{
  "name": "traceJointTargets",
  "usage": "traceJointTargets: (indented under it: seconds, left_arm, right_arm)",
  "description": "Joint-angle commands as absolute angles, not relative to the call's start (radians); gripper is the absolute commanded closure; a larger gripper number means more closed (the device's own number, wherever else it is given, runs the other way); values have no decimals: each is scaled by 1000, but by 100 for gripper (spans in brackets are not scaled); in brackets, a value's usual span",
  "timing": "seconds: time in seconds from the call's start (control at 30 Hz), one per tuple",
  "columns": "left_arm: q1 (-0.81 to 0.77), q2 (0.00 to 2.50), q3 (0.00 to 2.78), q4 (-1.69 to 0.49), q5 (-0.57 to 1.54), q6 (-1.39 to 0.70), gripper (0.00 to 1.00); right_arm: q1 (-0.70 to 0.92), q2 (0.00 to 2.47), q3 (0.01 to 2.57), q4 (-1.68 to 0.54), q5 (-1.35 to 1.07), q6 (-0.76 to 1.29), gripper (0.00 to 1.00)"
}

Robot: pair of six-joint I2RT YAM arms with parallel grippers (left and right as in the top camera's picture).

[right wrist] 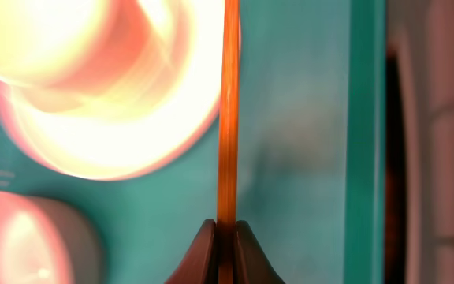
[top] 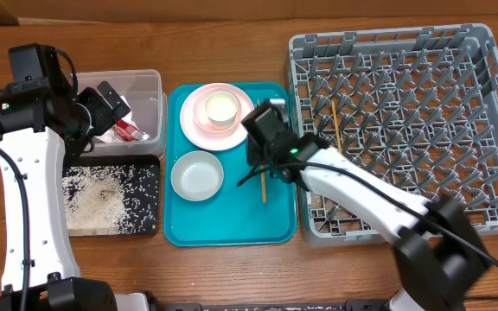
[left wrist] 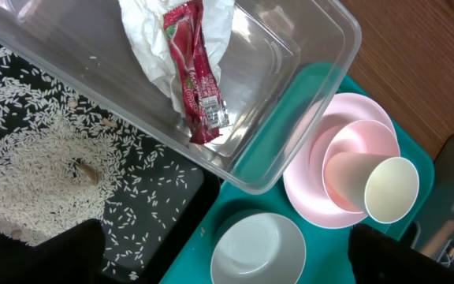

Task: Sort waste into correct bins and load items into the dishwasher
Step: 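Carry the second chopstick right and release it into the dish rack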

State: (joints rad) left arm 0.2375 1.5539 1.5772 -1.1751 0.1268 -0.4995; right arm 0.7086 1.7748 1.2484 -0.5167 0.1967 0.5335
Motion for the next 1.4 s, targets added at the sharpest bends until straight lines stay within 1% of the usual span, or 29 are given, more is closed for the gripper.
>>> traceJointTargets:
  seconds: [0.0, 0.13, 0.3, 0.37, 0.47, 0.6, 0.77, 1.03, 1.17, 1.37]
  left_arm:
    - [239, 1537, 1591, -1174, 127, -509, 0]
    - [239, 1537, 1591, -1174, 127, -509, 0]
    - [239, 1537, 1591, -1174, 127, -509, 0]
    - [239, 1537, 1591, -1174, 127, -509, 0]
    - [239, 1537, 1591, -1174, 127, -509, 0]
    - [239, 1537, 1591, -1174, 127, -509, 0]
    - [239, 1537, 1591, -1174, 127, -509, 0]
    - [239, 1537, 1591, -1174, 127, -509, 0]
    - [239, 1537, 1591, -1174, 127, -509, 0]
    - [239, 1537, 1591, -1174, 127, -509, 0]
  right_arm:
    - [698, 1664, 1285, -532, 303, 377, 96]
    - [664, 1599, 1285, -579, 439, 281, 96]
    - [569, 1575, 1284, -601, 447, 99, 96]
    - [508, 1575, 1282, -625, 422, 31, 96]
    - [439, 1575, 1281, -642, 364, -1, 96]
    - [355, 1577, 1274, -643, 212, -55, 96]
    - [290, 1584, 1269, -657, 110, -57, 96]
    - [274, 1604, 1269, -694, 57, -47, 96]
    - [274, 1635, 1269, -698, 57, 61, 96]
    - [274, 1673, 1269, -696, 61, 83, 95]
